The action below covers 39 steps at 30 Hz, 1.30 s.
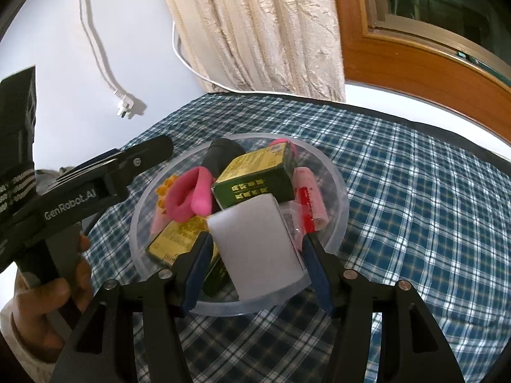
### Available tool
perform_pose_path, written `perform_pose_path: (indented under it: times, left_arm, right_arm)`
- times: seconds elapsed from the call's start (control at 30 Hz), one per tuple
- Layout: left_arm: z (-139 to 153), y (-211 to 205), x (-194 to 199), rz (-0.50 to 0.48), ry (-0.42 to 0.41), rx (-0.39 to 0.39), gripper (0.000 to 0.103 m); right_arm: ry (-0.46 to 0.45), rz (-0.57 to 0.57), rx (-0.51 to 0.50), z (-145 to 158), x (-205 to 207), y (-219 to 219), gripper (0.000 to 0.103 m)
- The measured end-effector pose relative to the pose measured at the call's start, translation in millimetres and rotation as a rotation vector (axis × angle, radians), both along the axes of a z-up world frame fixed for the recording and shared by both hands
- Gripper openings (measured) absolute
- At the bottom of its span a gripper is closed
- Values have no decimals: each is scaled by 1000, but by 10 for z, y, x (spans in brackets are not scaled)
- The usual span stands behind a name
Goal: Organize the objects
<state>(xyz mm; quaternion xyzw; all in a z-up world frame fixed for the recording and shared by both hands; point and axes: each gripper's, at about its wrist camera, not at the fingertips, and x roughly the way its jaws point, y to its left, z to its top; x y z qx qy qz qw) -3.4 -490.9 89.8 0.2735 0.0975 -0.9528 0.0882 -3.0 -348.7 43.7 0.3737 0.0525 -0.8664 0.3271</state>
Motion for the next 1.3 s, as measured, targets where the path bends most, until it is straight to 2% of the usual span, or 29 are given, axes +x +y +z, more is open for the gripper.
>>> perform_pose_path:
  times: [0.17, 0.4, 0.63, 0.77, 0.87, 1.0, 1.3]
  left_arm:
    - [7, 34, 7, -8, 2, -10, 102]
    - [3, 6, 7, 11, 0, -12, 102]
    - [-3, 43, -2, 17, -6, -45, 102]
    - [-6, 36, -9, 29, -14, -53, 102]
    - [-18, 28, -18, 38, -23, -56, 102]
    - [-31, 38, -33, 52, -33, -72, 102]
    - [-61, 56, -43, 79, -46, -107, 102]
  right_arm:
    - [26, 23, 61, -97, -46, -176, 51]
    - [20, -5, 61, -120, -233, -216, 51]
    - [15, 2, 52, -106, -145, -175, 54]
    - [37, -7, 47, -73, -39, -95, 70]
    - [49, -15, 44, -39, 18, -40, 73]
    - [64, -36, 33, -10, 94, 64, 87]
    - [76, -99, 53, -45, 177, 238, 94]
